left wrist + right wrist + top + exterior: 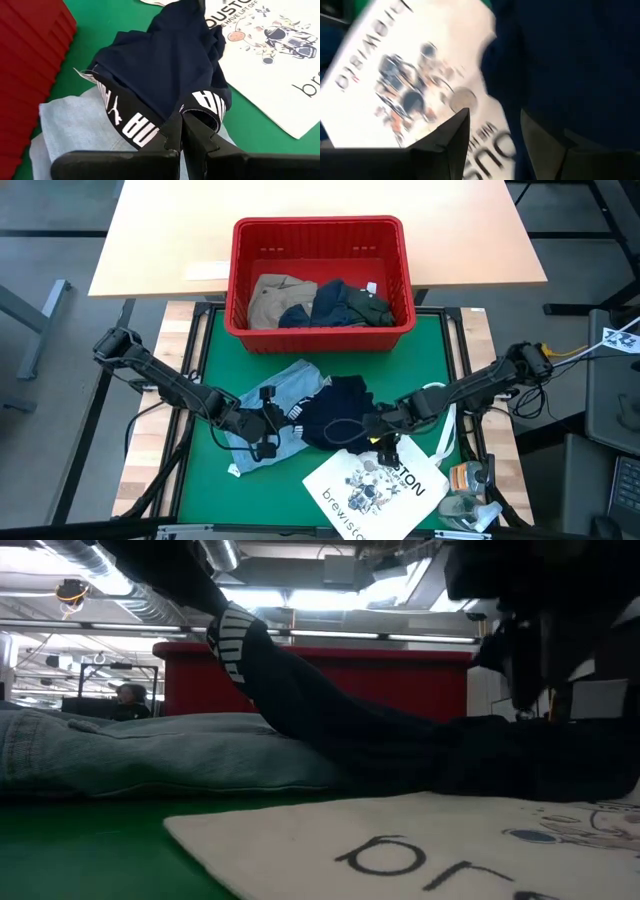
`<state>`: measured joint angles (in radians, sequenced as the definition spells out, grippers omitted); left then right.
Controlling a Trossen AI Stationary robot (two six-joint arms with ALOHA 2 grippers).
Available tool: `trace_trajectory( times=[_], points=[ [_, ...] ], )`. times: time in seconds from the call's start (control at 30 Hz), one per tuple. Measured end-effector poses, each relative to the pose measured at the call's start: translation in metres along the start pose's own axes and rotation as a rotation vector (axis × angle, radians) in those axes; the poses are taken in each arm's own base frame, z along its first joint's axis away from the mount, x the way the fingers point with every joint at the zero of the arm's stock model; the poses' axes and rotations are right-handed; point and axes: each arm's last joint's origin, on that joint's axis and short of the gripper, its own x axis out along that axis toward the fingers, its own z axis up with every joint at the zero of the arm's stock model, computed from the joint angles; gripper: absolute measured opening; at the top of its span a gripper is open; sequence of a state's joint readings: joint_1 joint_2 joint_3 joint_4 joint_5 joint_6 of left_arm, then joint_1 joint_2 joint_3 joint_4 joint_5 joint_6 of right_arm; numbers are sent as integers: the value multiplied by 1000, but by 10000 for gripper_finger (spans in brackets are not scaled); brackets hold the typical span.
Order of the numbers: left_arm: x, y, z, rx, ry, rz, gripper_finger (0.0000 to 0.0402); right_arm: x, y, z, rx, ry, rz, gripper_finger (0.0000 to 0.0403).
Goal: Fold Laundry from Bin
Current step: Fold the dark blue boxer shorts
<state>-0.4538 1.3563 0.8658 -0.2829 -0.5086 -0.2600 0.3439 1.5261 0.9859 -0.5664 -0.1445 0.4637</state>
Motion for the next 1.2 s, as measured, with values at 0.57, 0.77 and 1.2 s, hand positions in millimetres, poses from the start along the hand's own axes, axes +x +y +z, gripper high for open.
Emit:
trace_trajectory(
  times=[0.57, 0.77, 1.2],
  points=[
    [0, 0, 1, -3, -6, 2, 1, 47, 35, -7, -125, -199, -249, 176],
    [0, 0, 1, -3, -7, 5, 1, 60, 31, -9, -117, -199, -333, 172],
    [0, 1, 1, -4, -14, 28, 1, 60, 30, -9, -119, -209, -362, 13]
  ],
)
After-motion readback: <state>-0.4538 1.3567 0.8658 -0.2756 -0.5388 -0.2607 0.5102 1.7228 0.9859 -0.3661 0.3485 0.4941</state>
